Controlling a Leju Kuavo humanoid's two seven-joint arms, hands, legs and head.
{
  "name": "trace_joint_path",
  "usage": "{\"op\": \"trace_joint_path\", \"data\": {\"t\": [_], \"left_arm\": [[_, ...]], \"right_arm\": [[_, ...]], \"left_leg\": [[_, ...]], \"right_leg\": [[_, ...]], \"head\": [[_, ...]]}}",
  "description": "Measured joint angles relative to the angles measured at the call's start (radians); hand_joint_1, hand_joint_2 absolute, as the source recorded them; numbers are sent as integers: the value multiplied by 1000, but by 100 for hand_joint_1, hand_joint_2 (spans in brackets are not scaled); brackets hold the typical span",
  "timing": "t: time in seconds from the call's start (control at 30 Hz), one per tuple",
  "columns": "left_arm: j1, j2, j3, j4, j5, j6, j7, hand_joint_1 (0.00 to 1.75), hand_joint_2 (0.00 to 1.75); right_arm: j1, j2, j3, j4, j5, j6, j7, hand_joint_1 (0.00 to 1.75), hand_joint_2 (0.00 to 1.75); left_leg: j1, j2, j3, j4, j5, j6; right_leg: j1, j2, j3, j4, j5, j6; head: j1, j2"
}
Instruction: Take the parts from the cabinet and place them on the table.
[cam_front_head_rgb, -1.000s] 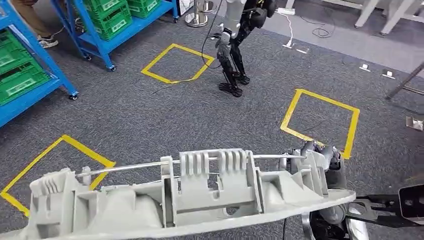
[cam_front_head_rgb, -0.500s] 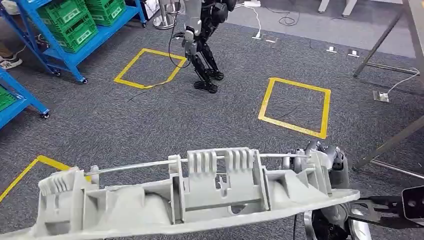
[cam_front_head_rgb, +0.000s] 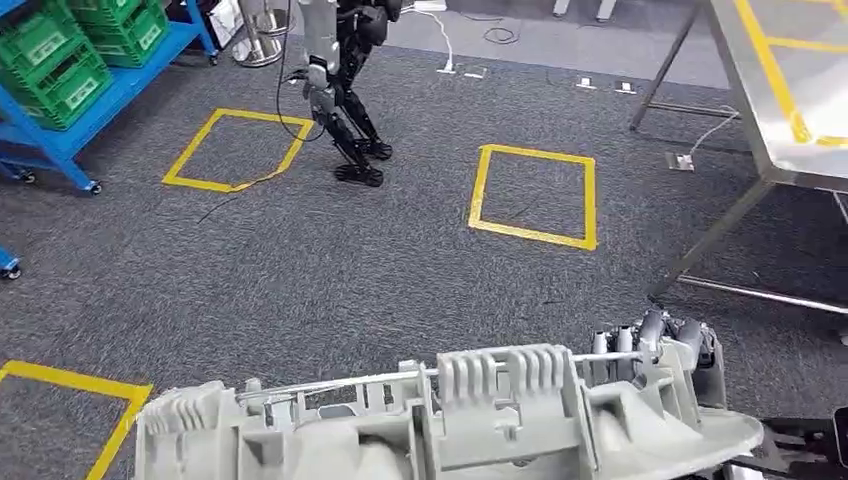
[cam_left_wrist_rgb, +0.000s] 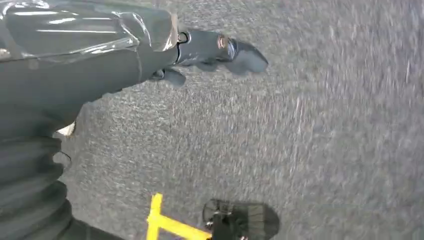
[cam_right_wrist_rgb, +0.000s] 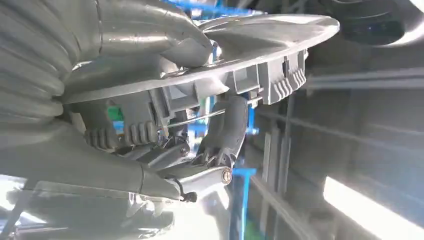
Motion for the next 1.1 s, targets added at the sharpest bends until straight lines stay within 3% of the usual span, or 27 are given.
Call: {"op": "trace_joint_path", "data": {"t": [0.03,0.07,0.13,0.17,0.2,0.23,0.3,0.33,0.37,0.4,0.43,0.5,0.53,0.57,0.6,0.63,0.67,0.7,0.8,0.83,0.87,0.9,0.93,1.0,1.03,1.07,1.1], "left_arm": [[2,-3,0,1,0,0,0,0,175],[2,-5,0,2,-2,0,0,0,175],[-1,-9,0,3,-13,-2,0,0,175],[-4,-9,0,3,-17,-2,0,0,175],[-5,-9,0,5,-18,-2,-6,0,175],[-9,-9,0,11,-18,-3,-16,0,175],[-12,-9,0,15,-8,-12,-33,0,175],[-15,-7,1,16,-3,-19,-39,0,175],[-20,-3,1,17,2,-33,-42,0,175],[-25,-2,1,20,3,-44,-44,0,175],[-30,2,1,25,4,-54,-44,0,175],[-42,8,0,36,5,-63,-38,0,175],[-49,12,0,43,5,-67,-32,0,175],[-53,16,0,47,5,-69,-30,0,175],[-58,20,-1,50,5,-70,-29,0,175],[-63,26,-1,54,5,-71,-28,0,175],[-66,32,-1,57,5,-71,-28,0,175],[-68,42,-1,61,5,-71,-29,0,175],[-75,61,-2,69,4,-74,-29,0,175],[-79,67,-4,69,-1,-75,-30,0,175],[-83,72,-8,69,-8,-76,-30,0,175],[-86,82,-12,71,-14,-78,-30,0,175],[-88,94,-15,72,-21,-81,-29,0,175],[-86,115,-17,82,-24,-88,-27,0,175],[-87,125,-17,86,-24,-88,-28,0,175],[-87,131,-17,89,-22,-86,-32,0,175],[-88,138,-16,92,-18,-84,-38,0,175]], "right_arm": [[8,-1,-5,-1,0,0,0,175,175],[13,-2,-10,-3,0,1,2,175,175],[25,-2,-22,-15,1,2,8,175,175],[30,-2,-26,-22,-2,-1,15,175,175],[33,-2,-29,-28,-8,-6,27,175,175],[40,0,-31,-37,-12,-12,38,175,175],[49,-1,-35,-50,-14,-25,53,175,175],[49,0,-35,-55,-12,-38,62,175,175],[48,5,-35,-64,-7,-56,71,175,175],[42,8,-35,-67,-3,-75,75,175,175],[34,10,-29,-67,1,-92,76,175,175],[24,11,-18,-66,13,-109,68,175,175],[21,11,-13,-63,20,-113,62,175,175],[18,11,-10,-61,27,-116,59,175,175],[14,11,-5,-57,32,-116,55,175,175],[9,11,0,-54,38,-116,51,175,175],[5,13,5,-54,43,-116,47,175,175],[2,15,8,-54,50,-118,45,175,175],[-6,29,23,-53,72,-131,42,175,175],[-6,35,28,-57,86,-137,40,175,175],[-6,41,30,-60,100,-143,38,175,175],[-7,50,36,-64,116,-151,32,175,175],[-7,59,45,-66,131,-156,24,175,175],[4,78,61,-68,155,-165,9,175,175],[11,84,69,-68,163,-166,3,175,175],[16,86,78,-68,168,-166,-3,175,175],[20,86,87,-68,171,-163,-10,175,175]], "left_leg": [[0,15,-1,1,0,0],[0,28,-2,2,-1,-1],[1,50,-2,8,-5,-8],[-3,57,-1,18,-10,-16],[-9,65,-5,23,-16,-24],[-8,70,-4,27,-19,-30],[-5,87,-2,27,-17,-40],[-3,95,-4,30,-20,-43],[4,46,-13,51,-42,-54],[9,8,-30,100,-79,-57],[10,-11,-65,181,-126,-60],[11,-18,-134,332,-187,-62],[11,-18,-150,366,-188,-60],[11,-19,-140,344,-164,-56],[11,-23,-110,283,-124,-50],[11,-35,-58,176,-67,-42],[10,-67,-15,88,-25,-33],[13,-121,0,58,-36,-25],[2,-94,-4,49,-31,-19],[1,-81,-2,36,-23,-14],[14,-64,5,15,-8,-14],[10,-54,5,8,-3,-8],[9,-41,3,8,-1,-6],[6,-9,-1,9,-1,-6],[5,5,-3,10,-1,-7],[4,19,-3,10,-1,-8],[5,32,-3,11,-2,-10]], "right_leg": [[-3,-3,-1,11,1,9],[-6,-6,24,-28,17,21],[-11,-34,142,-226,79,44],[-10,-84,197,-316,92,43],[-4,-96,197,-310,92,30],[-4,-74,195,-311,96,15],[2,-58,189,-310,98,4],[-4,-47,187,-314,104,-6],[-10,-35,186,-315,107,-10],[-10,-29,185,-314,111,-17],[-8,-19,183,-314,113,-21],[-1,2,177,-313,116,-25],[3,15,174,-313,118,-28],[5,27,174,-312,120,-30],[6,39,174,-311,121,-30],[8,55,176,-309,121,-29],[7,65,176,-309,123,-27],[6,73,173,-309,127,-20],[-4,105,154,-310,140,-1],[1,116,152,-316,146,8],[2,88,143,-300,138,2],[7,35,117,-258,110,-4],[7,14,85,-189,76,-9],[1,1,12,-27,17,-7],[-2,-2,-6,17,8,1],[-6,-5,5,1,17,10],[-8,-10,45,-63,41,23]], "head": [[0,0],[0,0],[0,0],[0,0],[0,0],[-3,0],[-2,0],[-2,0],[-5,0],[-5,0],[-5,0],[-5,0],[-4,0],[-4,0],[-4,0],[-5,0],[-4,0],[-2,0],[-9,0],[-9,0],[-7,0],[-3,0],[-1,0],[-1,0],[0,0],[0,0],[0,0]]}}
